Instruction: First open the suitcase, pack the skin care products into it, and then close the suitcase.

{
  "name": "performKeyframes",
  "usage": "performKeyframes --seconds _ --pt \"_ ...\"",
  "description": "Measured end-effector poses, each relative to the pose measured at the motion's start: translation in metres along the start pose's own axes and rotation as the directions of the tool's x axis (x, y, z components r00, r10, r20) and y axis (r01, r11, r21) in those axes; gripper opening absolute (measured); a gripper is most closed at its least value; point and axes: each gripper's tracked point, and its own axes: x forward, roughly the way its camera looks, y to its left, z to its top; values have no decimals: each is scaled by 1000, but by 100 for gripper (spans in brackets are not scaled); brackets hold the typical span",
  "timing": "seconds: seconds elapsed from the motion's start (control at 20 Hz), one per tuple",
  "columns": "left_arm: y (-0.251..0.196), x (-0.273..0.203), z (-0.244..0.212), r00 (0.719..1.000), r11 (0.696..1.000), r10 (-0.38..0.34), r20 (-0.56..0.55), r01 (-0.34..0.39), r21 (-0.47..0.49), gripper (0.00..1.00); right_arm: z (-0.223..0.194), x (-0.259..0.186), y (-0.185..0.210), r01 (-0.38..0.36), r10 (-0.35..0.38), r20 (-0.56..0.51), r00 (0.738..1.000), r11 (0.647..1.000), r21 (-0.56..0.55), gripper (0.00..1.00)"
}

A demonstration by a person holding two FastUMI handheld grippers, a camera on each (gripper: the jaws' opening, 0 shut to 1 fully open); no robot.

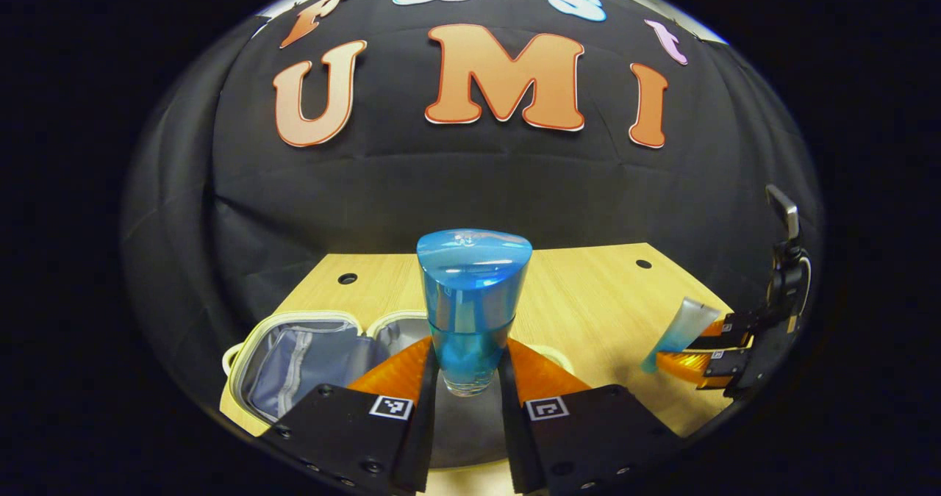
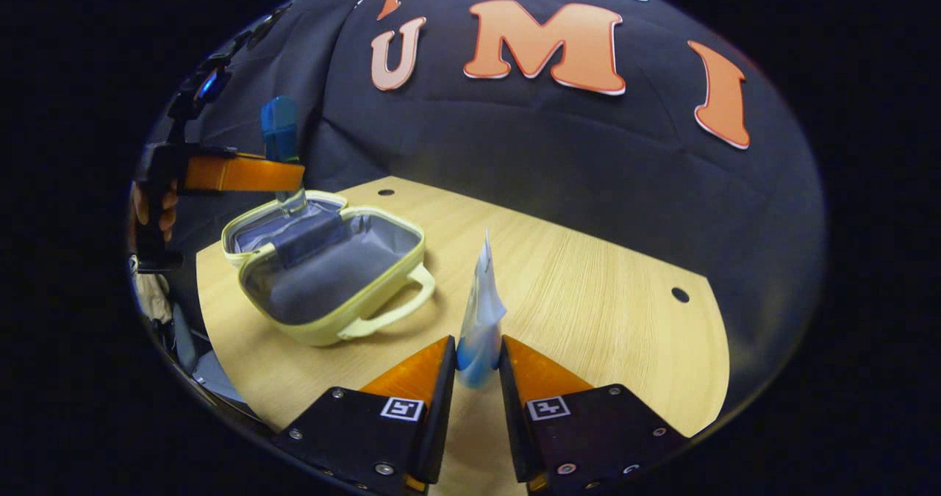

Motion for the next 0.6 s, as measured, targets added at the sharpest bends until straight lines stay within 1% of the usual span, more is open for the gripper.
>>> performKeyframes --seconds 0.1,0.15,0.25,0.4,0.45,0.5,0.55,0.6 --pt "16 0 -6 999 1000 -11 -39 11 -1 43 17 -5 14 -5 5 14 1000 999 32 37" --pt "23 1 -10 998 1000 -20 -66 20 -4 41 23 -7 20 -9 8 14 1000 999 41 37" --pt "35 1 -20 993 999 -40 -110 39 -12 41 39 -10 30 -4 3 31 1000 999 32 37" --pt "50 3 -42 981 998 -67 -180 66 -12 41 46 -14 49 -6 5 27 1000 999 39 37" --pt "52 5 -51 973 997 -82 -213 81 -14 41 44 -14 55 2 -3 18 1000 999 39 32" --pt "50 9 -58 964 994 -105 -243 104 -19 41 43 -15 59 17 -18 12 1000 999 34 37" --pt "49 8 -71 946 992 -122 -302 121 -22 41 40 -17 67 20 -20 5 1000 999 31 37" --pt "49 11 -80 936 990 -140 -324 141 -22 41 38 -19 75 21 -21 -4 1000 999 34 37"
